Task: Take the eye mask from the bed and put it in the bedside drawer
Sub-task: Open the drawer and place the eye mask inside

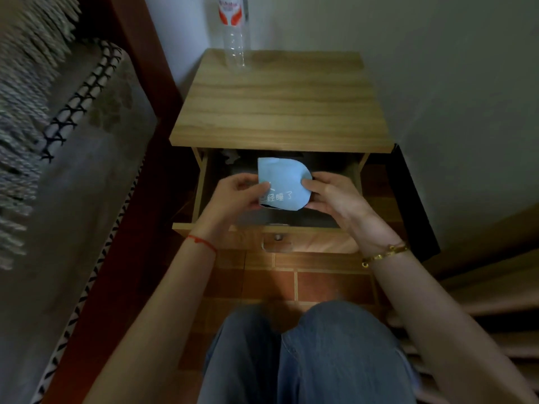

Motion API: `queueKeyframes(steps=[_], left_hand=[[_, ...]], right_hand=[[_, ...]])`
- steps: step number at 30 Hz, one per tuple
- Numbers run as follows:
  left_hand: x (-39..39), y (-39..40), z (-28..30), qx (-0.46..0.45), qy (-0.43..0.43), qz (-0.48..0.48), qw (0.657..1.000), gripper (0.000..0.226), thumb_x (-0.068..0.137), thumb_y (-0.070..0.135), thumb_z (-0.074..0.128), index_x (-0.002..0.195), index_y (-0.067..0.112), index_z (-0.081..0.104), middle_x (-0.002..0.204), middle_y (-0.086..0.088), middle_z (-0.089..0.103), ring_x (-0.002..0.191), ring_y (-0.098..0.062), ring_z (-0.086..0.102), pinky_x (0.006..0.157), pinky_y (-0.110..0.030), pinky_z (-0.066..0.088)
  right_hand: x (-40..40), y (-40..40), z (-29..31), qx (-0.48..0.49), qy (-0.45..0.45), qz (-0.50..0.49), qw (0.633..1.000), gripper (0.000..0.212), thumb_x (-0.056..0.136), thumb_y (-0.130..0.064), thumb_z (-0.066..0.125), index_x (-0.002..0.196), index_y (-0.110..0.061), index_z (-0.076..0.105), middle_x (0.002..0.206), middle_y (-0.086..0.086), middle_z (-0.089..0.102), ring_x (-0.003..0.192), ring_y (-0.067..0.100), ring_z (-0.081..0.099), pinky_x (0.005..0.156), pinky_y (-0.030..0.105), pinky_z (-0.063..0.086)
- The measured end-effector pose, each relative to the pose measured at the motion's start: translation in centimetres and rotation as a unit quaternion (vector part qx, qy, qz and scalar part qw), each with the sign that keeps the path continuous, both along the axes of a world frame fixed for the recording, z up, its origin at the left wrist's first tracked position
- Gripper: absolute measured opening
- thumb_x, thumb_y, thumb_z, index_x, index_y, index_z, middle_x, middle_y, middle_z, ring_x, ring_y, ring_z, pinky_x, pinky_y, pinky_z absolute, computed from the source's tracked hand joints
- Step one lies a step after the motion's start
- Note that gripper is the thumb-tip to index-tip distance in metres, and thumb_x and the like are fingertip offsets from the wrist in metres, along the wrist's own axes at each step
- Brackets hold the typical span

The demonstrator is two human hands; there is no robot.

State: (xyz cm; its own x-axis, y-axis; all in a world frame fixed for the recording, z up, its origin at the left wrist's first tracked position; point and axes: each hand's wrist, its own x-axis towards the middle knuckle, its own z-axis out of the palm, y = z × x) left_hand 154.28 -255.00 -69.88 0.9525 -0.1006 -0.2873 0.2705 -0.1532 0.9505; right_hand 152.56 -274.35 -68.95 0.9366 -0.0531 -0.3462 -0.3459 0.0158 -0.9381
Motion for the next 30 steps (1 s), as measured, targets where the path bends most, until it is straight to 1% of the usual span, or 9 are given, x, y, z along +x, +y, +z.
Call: queueKeyframes(steps=[3, 6, 8, 12, 14, 16, 21, 27, 30], left_hand=[[2.4, -0.4, -1.4, 0.036, 0.028, 0.006, 0.999, 0.033, 0.084, 0.015, 0.071, 0.115, 0.004, 0.063, 0.106, -0.011, 0.069, 0.079, -0.008, 0.069, 0.056, -0.013, 0.055], [4.1, -0.9, -2.8, 0.074, 0.074, -0.008, 0.994, 0.033, 0.084, 0.014, 0.070, 0.114, 0.004, 0.062, 0.115, -0.015, 0.066, 0.091, -0.017, 0.068, 0.068, -0.021, 0.058], [4.8, -1.1, -3.7, 0.097, 0.105, -0.018, 0.989, 0.036, 0.085, 0.015, 0.069, 0.119, 0.005, 0.061, 0.120, -0.016, 0.065, 0.103, -0.023, 0.067, 0.080, -0.029, 0.057], [5.7, -1.6, -5.0, 0.113, 0.150, -0.029, 0.982, 0.042, 0.086, 0.012, 0.068, 0.126, 0.003, 0.056, 0.123, -0.017, 0.063, 0.108, -0.026, 0.065, 0.081, -0.028, 0.054], [6.1, -2.0, -5.4, 0.126, 0.177, -0.033, 0.976, 0.041, 0.087, 0.011, 0.067, 0.125, 0.003, 0.056, 0.122, -0.019, 0.063, 0.109, -0.027, 0.065, 0.083, -0.029, 0.054], [6.5, -2.5, -5.7, 0.148, 0.197, -0.041, 0.968, 0.038, 0.089, 0.011, 0.064, 0.125, 0.003, 0.056, 0.122, -0.019, 0.064, 0.110, -0.028, 0.065, 0.086, -0.031, 0.054], [7.2, -3.1, -6.2, 0.169, 0.234, -0.055, 0.956, 0.034, 0.094, 0.004, 0.055, 0.127, 0.001, 0.052, 0.128, -0.021, 0.061, 0.117, -0.030, 0.062, 0.083, -0.033, 0.052], [7.6, -3.2, -7.3, 0.179, 0.242, -0.060, 0.952, 0.034, 0.093, 0.000, 0.054, 0.127, -0.001, 0.052, 0.130, -0.023, 0.059, 0.119, -0.032, 0.061, 0.086, -0.035, 0.051], [7.7, -3.2, -7.6, 0.175, 0.239, -0.054, 0.954, 0.033, 0.093, 0.001, 0.055, 0.126, -0.001, 0.053, 0.129, -0.022, 0.060, 0.118, -0.032, 0.061, 0.081, -0.034, 0.052]], right_hand=[[2.4, -0.1, -1.3, -0.035, 0.038, 0.015, 0.999, 0.035, 0.090, -0.011, 0.060, 0.123, -0.001, 0.056, 0.113, 0.016, 0.066, 0.090, 0.019, 0.068, 0.064, 0.022, 0.059], [4.5, -0.1, -2.7, -0.051, 0.091, 0.012, 0.995, 0.043, 0.087, -0.008, 0.063, 0.128, 0.002, 0.052, 0.116, 0.020, 0.064, 0.087, 0.021, 0.067, 0.056, 0.022, 0.057], [5.6, -0.1, -3.9, -0.070, 0.120, 0.021, 0.990, 0.041, 0.087, -0.006, 0.063, 0.126, 0.002, 0.052, 0.119, 0.022, 0.063, 0.090, 0.023, 0.066, 0.060, 0.026, 0.056], [7.4, 0.0, -5.9, -0.113, 0.168, 0.017, 0.979, 0.043, 0.085, 0.000, 0.064, 0.125, 0.004, 0.050, 0.125, 0.023, 0.059, 0.109, 0.031, 0.063, 0.079, 0.034, 0.055], [8.1, 0.2, -6.8, -0.131, 0.191, 0.020, 0.973, 0.047, 0.085, 0.002, 0.064, 0.128, 0.003, 0.046, 0.127, 0.022, 0.056, 0.113, 0.032, 0.060, 0.079, 0.034, 0.054], [8.6, 0.2, -7.6, -0.151, 0.210, 0.030, 0.966, 0.041, 0.086, 0.002, 0.062, 0.125, 0.002, 0.048, 0.126, 0.022, 0.057, 0.113, 0.031, 0.060, 0.079, 0.033, 0.054], [9.3, 0.5, -9.2, -0.179, 0.238, 0.048, 0.953, 0.040, 0.085, 0.002, 0.062, 0.123, 0.001, 0.050, 0.127, 0.021, 0.057, 0.111, 0.031, 0.061, 0.078, 0.033, 0.055], [9.9, 0.5, -10.3, -0.180, 0.241, 0.036, 0.953, 0.041, 0.086, 0.002, 0.062, 0.124, 0.000, 0.048, 0.129, 0.019, 0.054, 0.116, 0.030, 0.058, 0.088, 0.035, 0.054], [10.1, 0.4, -10.6, -0.173, 0.243, 0.028, 0.954, 0.044, 0.085, 0.003, 0.063, 0.125, -0.002, 0.047, 0.130, 0.019, 0.055, 0.116, 0.030, 0.058, 0.085, 0.034, 0.055]])
